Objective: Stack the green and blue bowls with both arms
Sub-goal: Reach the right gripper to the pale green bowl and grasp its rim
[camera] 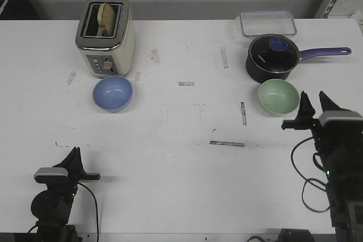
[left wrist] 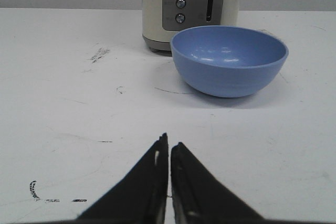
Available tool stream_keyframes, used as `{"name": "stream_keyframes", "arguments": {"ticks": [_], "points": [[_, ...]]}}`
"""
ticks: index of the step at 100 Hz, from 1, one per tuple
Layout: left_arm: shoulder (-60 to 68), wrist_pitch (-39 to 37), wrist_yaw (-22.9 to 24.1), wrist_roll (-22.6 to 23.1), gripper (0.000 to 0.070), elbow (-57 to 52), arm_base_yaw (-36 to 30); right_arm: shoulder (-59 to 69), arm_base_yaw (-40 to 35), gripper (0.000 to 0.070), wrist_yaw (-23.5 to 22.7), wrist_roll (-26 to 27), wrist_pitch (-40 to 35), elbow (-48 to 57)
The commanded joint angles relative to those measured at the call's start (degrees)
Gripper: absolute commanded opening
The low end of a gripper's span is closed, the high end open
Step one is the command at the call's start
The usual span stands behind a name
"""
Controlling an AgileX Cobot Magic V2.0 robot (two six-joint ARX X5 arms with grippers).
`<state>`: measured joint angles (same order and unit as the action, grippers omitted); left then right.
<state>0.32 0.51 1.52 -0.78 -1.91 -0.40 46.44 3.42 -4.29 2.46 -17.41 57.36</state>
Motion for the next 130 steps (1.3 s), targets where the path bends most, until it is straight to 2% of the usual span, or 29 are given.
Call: {"name": "stream_keyframes", "arguments": {"ticks": [1,7,18,22,41,68,83,87,91,108,114,130], "points": [[-0.04,-0.59,-0.09,-0.15,0.0001,1.22,0.0,5.11,1.36,0.0366,0.0,-3.78,-3.28,4.52],[-0.02,-0.59,-0.09,-0.15,0.0001,1.22,0.0,8.96,3.08,0.0386,-0.31,-5.22,-5.57,7.34],[-0.04,-0.59,-0.11,-0.15,0.0001,1.22,0.0,15.15,6.45,0.0524,-0.57,-6.91,-7.93,10.01],[-0.02,-0.59,-0.09,-0.15,0.0001,1.22,0.0,17.16,7.61,0.0543,-1.25,-7.45,-8.46,10.27],[-0.02,-0.59,-0.13,-0.15,0.0001,1.22,0.0,27.43,11.17,0.0543,-8.28,-11.23,-9.7,10.25],[-0.02,-0.59,-0.79,-0.37,0.0001,1.22,0.0,42.18,11.28,0.0541,-7.72,-12.87,-7.61,10.25],[-0.04,-0.59,-2.73,-0.37,0.0001,1.22,0.0,47.91,11.28,0.0536,-7.72,-12.85,-6.14,10.25],[-0.04,-0.59,-3.28,-0.37,0.0001,1.22,0.0,48.76,11.28,0.0512,-7.72,-12.83,-5.68,10.25],[-0.04,-0.59,-3.48,-0.37,0.0001,1.22,0.0,49.44,11.28,0.0457,-7.72,-12.85,-5.14,10.25],[-0.02,-0.61,-3.48,-0.37,0.0001,1.22,0.0,49.68,11.28,0.0103,-7.72,-12.85,-4.04,10.23],[-0.02,-0.61,-3.48,-0.37,0.0001,1.22,0.0,49.66,11.28,0.0009,-7.67,-12.85,-4.13,10.23],[-0.02,-0.61,-3.48,-0.35,0.0001,1.22,0.0,49.66,11.28,0.0,-6.29,-12.81,-3.96,10.23]]}}
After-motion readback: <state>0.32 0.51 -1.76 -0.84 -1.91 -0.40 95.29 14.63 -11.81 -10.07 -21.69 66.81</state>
